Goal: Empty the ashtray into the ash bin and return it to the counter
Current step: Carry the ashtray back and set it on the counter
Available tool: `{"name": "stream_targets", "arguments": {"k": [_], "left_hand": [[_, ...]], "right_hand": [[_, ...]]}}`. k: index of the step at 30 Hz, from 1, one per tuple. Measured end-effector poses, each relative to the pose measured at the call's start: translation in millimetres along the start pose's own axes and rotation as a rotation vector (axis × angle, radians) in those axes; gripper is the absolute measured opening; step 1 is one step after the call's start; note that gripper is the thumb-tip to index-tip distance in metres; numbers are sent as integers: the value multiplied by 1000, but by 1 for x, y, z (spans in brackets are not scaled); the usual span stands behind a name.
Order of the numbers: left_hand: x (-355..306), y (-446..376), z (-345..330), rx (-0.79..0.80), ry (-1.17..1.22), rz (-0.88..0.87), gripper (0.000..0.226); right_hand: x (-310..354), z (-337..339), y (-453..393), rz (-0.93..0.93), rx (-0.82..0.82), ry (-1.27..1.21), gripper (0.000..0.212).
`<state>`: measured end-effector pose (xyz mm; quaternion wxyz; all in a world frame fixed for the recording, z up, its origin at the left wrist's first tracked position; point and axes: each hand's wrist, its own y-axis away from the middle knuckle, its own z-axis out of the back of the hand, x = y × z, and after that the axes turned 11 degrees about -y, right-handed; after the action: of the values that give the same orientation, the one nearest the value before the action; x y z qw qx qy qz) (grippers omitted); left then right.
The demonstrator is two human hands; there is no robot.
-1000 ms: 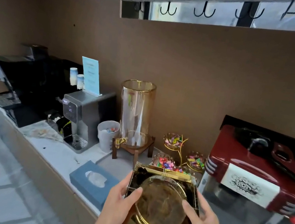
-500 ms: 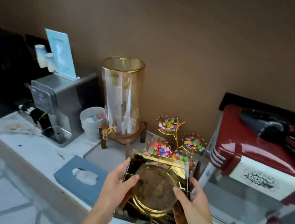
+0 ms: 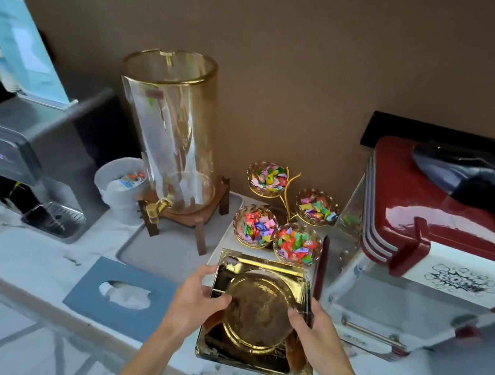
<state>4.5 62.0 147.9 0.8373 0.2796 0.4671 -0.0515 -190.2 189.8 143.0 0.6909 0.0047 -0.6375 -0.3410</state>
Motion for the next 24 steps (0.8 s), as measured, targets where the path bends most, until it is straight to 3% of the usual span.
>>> {"name": "stream_targets", "arguments": {"k": [4, 10, 13, 17, 24], "left_hand": [[16, -15, -13, 25, -105, 24, 54], [43, -34, -32, 79, -168, 64, 56], [56, -44, -40, 92, -233, 50, 51], [74, -53, -52, 110, -368, 38, 34], [93, -75, -57, 135, -412, 31, 32]], "right_hand": [[-20, -7, -11, -84, -99, 26, 65], [-41, -15, -24, -217, -183, 55, 16], [-45, -19, -31, -215, -185, 69, 5], [-52, -25, -43, -218, -189, 105, 16], [-71, -35, -64, -217, -209, 182, 22]]}}
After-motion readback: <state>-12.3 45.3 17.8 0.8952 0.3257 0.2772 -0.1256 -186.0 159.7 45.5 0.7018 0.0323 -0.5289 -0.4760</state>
